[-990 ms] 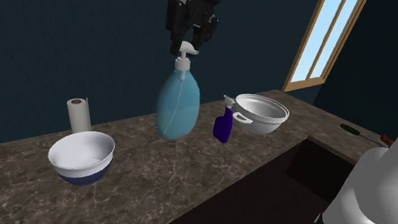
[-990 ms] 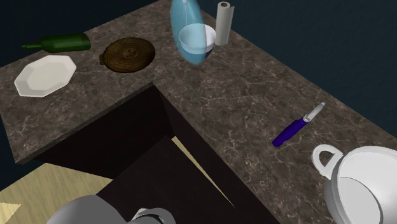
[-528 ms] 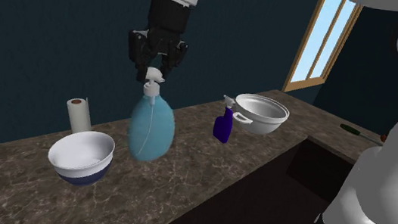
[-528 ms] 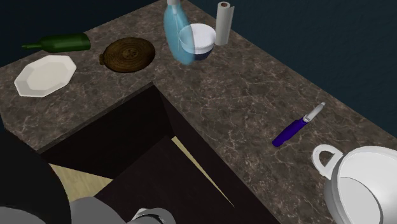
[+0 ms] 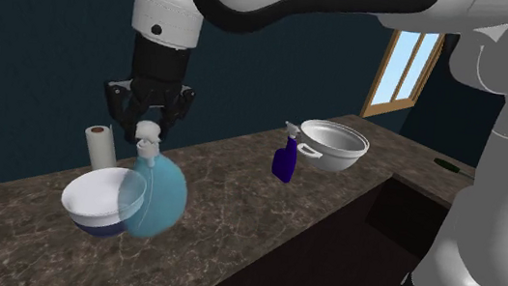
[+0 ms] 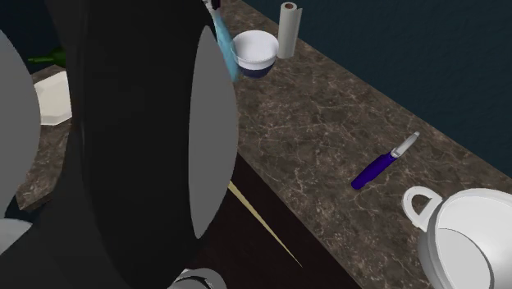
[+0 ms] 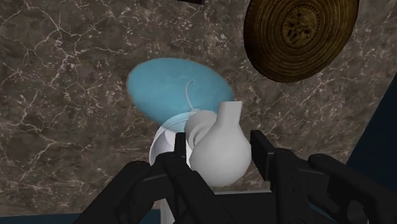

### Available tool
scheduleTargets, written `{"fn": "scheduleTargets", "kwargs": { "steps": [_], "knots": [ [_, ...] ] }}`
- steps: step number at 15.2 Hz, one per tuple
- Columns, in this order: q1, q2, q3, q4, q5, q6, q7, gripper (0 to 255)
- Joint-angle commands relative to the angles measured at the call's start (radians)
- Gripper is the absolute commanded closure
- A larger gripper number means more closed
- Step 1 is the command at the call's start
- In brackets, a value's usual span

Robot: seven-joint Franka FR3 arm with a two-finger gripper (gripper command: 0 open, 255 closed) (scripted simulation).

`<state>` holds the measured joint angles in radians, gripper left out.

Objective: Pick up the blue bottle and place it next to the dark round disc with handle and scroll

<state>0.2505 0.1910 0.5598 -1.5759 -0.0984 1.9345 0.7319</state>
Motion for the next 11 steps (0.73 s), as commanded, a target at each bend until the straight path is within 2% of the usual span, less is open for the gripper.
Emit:
{"fn": "scheduleTargets", "kwargs": {
  "steps": [1, 11],
  "knots": [
    [0.017, 0.034, 0.002, -0.010, -0.025, 0.040, 0.026, 255],
    [0.014, 0.046, -0.004, -0.130, -0.037, 0.170, 0.034, 255]
  ]
}}
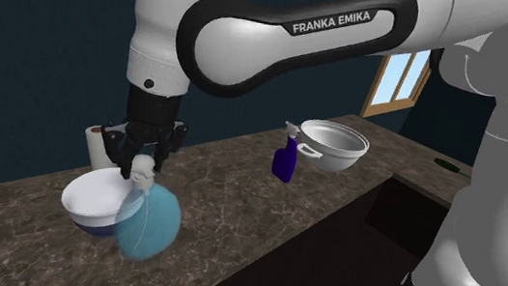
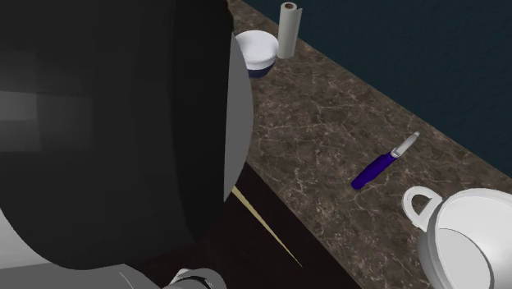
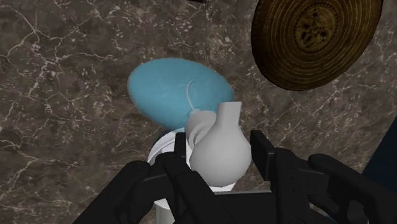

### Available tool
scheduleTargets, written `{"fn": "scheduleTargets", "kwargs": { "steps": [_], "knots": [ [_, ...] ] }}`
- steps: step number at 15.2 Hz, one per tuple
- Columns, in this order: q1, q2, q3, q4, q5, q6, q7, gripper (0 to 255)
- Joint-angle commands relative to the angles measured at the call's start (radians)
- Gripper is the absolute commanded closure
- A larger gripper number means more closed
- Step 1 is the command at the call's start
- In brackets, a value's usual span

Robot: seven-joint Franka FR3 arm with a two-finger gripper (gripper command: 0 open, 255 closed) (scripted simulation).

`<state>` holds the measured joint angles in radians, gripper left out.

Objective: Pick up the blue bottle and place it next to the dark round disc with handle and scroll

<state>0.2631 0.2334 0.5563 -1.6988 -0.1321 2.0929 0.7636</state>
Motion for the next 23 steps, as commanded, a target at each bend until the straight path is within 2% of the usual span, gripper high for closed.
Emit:
{"fn": "scheduleTargets", "kwargs": {
  "steps": [1, 6, 14, 15, 20, 23],
  "knots": [
    [0.001, 0.007, -0.001, -0.017, -0.006, 0.024, 0.004, 255],
    [0.003, 0.024, -0.006, -0.068, -0.020, 0.089, 0.014, 255],
    [0.003, 0.024, -0.007, -0.068, -0.020, 0.089, 0.014, 255],
    [0.003, 0.025, -0.007, -0.067, -0.020, 0.089, 0.014, 0],
    [0.003, 0.024, -0.007, -0.068, -0.020, 0.089, 0.014, 0],
    [-0.010, -0.027, 0.003, -0.030, 0.015, 0.009, -0.008, 0]
  ]
}}
